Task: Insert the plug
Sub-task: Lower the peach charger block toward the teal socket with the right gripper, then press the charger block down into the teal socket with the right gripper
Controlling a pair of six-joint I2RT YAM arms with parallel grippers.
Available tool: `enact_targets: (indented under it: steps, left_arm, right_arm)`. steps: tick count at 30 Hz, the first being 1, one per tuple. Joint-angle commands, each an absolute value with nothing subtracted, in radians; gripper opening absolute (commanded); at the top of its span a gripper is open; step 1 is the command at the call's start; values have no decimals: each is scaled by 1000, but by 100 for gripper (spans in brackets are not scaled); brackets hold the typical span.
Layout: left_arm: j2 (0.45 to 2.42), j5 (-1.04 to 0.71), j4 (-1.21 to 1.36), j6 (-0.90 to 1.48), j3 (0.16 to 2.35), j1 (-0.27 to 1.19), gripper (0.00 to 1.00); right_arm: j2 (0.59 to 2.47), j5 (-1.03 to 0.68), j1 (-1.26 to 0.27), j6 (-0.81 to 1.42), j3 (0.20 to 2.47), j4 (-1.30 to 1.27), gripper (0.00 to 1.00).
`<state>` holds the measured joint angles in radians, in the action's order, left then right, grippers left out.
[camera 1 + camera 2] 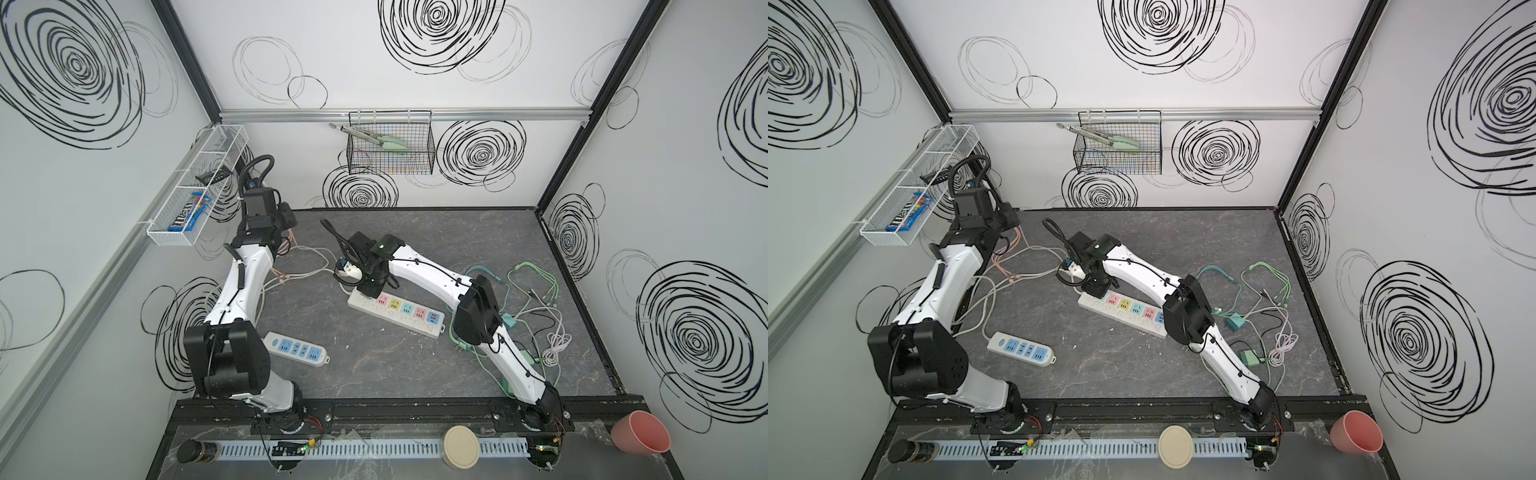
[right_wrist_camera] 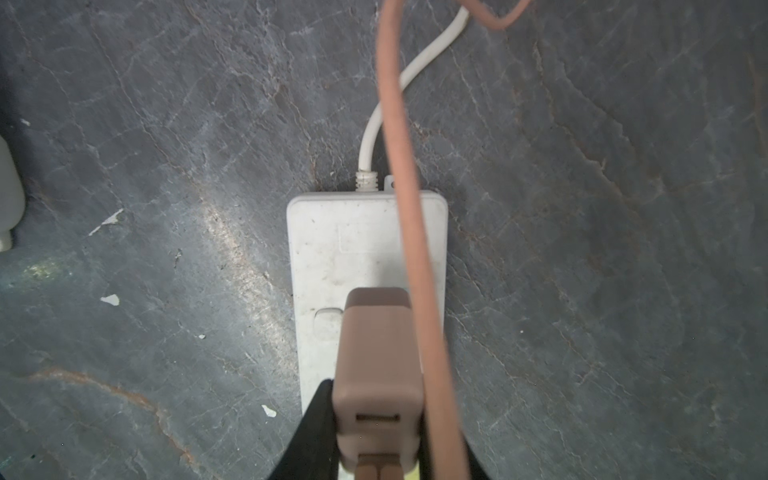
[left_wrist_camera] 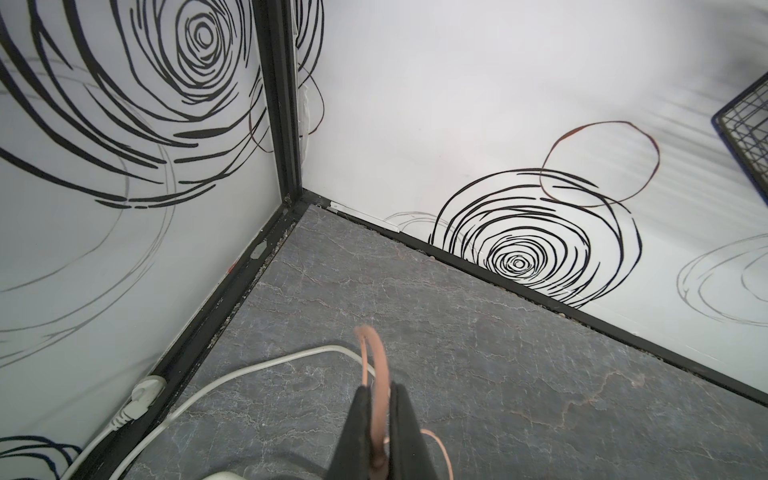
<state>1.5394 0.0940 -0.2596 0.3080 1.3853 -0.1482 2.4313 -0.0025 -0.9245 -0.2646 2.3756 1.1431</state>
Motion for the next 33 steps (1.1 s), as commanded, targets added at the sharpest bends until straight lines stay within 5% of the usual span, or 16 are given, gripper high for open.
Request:
enact_targets:
  steps: [1, 33]
  left_arm:
    - [1546, 87, -212, 316, 1383, -158, 0]
    - [1561, 80, -219, 306, 1389, -156, 0]
  right_arm:
    - [2362, 11, -924, -286, 2384, 1208, 0]
    - [2411, -27, -922, -302, 2335, 1205, 0]
